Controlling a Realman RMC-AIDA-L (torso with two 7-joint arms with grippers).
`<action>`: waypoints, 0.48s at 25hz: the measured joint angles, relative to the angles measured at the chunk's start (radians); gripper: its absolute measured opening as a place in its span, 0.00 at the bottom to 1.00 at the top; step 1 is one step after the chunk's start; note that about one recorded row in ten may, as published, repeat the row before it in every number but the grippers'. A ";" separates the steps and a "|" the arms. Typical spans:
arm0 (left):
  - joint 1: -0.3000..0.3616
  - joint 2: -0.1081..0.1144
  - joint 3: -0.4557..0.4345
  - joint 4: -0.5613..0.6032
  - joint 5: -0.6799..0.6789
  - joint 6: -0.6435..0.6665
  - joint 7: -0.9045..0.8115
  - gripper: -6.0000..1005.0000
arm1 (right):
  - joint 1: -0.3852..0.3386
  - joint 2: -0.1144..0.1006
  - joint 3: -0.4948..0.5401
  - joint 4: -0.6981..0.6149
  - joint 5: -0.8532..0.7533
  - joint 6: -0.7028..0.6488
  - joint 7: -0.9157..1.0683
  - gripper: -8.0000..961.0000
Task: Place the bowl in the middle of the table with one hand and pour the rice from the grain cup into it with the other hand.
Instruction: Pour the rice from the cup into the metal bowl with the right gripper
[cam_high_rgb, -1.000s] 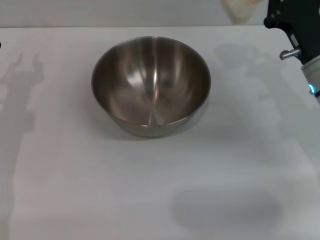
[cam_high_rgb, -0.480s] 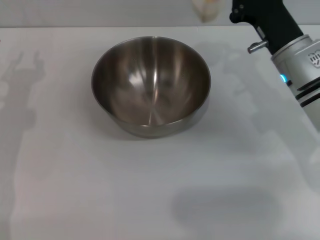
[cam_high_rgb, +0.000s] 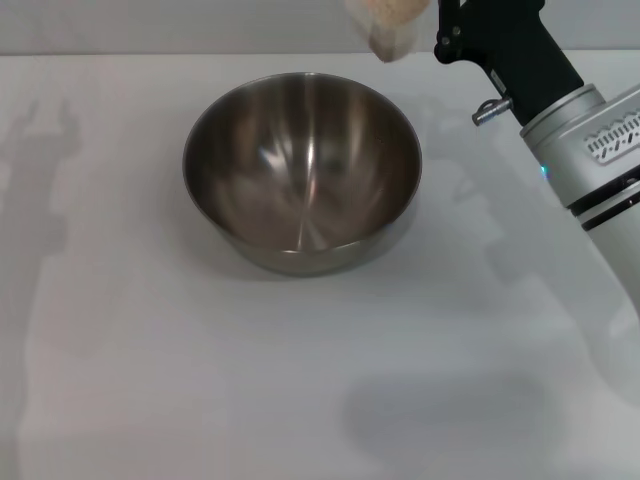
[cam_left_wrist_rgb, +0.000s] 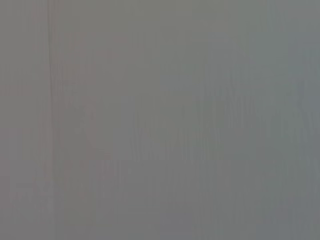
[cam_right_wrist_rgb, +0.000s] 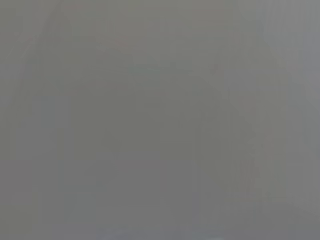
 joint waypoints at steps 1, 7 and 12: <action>-0.001 0.000 0.000 0.000 0.000 0.000 0.000 0.38 | -0.002 0.000 0.000 0.002 -0.001 -0.001 -0.018 0.04; -0.003 -0.001 0.000 0.000 0.000 0.017 0.001 0.38 | -0.011 0.000 0.000 0.001 -0.061 -0.023 -0.117 0.05; 0.001 -0.002 0.000 0.000 0.000 0.028 -0.004 0.38 | -0.012 -0.002 0.000 -0.004 -0.104 -0.049 -0.202 0.05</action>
